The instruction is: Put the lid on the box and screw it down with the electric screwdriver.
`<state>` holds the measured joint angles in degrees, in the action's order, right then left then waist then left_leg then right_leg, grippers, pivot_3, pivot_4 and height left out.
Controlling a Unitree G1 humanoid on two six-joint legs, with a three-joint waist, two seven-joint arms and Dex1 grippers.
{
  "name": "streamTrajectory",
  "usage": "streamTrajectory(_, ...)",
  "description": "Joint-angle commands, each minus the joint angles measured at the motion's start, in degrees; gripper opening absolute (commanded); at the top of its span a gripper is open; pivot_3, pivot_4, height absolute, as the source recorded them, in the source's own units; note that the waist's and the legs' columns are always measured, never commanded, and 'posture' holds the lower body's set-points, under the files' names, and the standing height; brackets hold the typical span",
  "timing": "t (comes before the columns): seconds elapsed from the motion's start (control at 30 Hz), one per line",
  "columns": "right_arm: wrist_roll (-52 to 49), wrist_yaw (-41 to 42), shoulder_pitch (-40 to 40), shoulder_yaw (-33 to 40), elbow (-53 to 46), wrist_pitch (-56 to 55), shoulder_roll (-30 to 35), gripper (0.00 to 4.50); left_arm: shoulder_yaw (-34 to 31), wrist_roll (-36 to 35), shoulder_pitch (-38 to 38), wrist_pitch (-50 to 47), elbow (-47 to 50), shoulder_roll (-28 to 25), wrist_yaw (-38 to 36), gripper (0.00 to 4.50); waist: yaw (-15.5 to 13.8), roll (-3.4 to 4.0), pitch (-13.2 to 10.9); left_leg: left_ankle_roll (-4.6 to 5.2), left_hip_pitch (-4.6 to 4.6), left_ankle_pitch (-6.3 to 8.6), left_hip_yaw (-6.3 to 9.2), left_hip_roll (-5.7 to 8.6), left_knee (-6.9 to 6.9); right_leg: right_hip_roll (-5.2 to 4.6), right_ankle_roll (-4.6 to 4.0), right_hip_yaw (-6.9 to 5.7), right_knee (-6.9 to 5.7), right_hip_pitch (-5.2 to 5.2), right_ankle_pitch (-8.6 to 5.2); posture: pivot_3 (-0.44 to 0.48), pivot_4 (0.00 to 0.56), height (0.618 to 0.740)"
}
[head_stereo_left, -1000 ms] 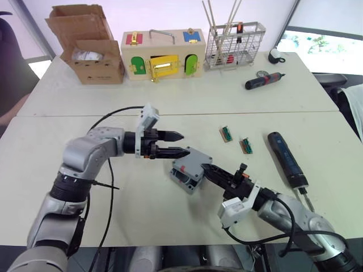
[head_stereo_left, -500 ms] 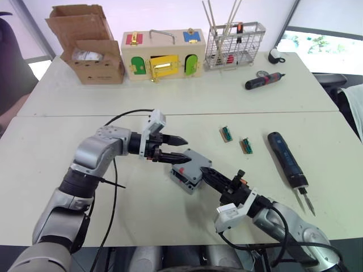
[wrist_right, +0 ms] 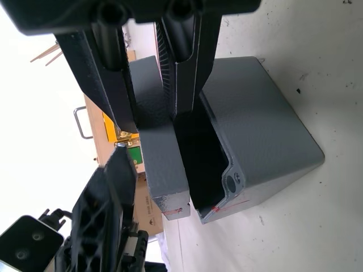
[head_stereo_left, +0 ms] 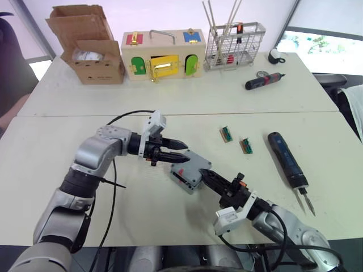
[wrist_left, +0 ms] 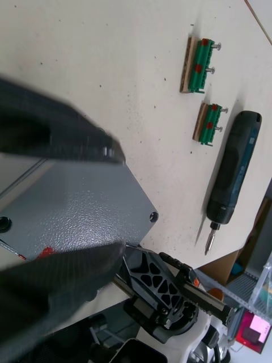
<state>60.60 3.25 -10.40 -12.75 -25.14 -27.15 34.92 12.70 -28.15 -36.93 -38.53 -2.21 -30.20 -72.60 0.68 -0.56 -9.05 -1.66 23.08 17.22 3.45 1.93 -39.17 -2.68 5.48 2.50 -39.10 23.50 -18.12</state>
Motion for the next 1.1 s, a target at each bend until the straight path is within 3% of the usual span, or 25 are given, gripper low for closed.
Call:
streamTrajectory(0.03, 0.59, -1.71, 0.09, 0.85, -2.81, -0.55, -0.04, 0.11, -1.41, -1.64, -1.38, -0.8, 2.01, -0.09, -0.47, 1.23, -0.01, 0.0, 0.0, 0.0, 0.0, 0.0, 0.0, 0.0, 0.0, 0.0, 0.0, 0.0, 0.0, 0.0, 0.0, 0.0, 0.15, 0.74)
streamTrajectory(0.63, 2.16, -2.22, -0.38, -0.18, -2.51, -1.07, -0.63, 0.11, -0.55, -1.67, -1.01, -2.92, 5.27, 0.09, 0.27, 1.23, 0.0, 0.0, 0.0, 0.0, -0.02, 0.0, 0.0, 0.0, 0.0, 0.0, 0.0, 0.0, -0.01, -0.03, 0.0, 0.0, 0.15, 0.74)
streamTrajectory(1.1, 2.8, -1.63, 0.06, -1.65, -0.89, -0.53, -1.38, 0.11, 3.02, 1.88, -0.19, 0.91, 4.41, -1.27, -1.56, 1.23, 0.01, 0.0, 0.0, 0.0, -0.05, 0.0, 0.0, 0.0, 0.0, 0.0, 0.0, 0.0, -0.01, -0.05, 0.0, 0.0, 0.15, 0.74)
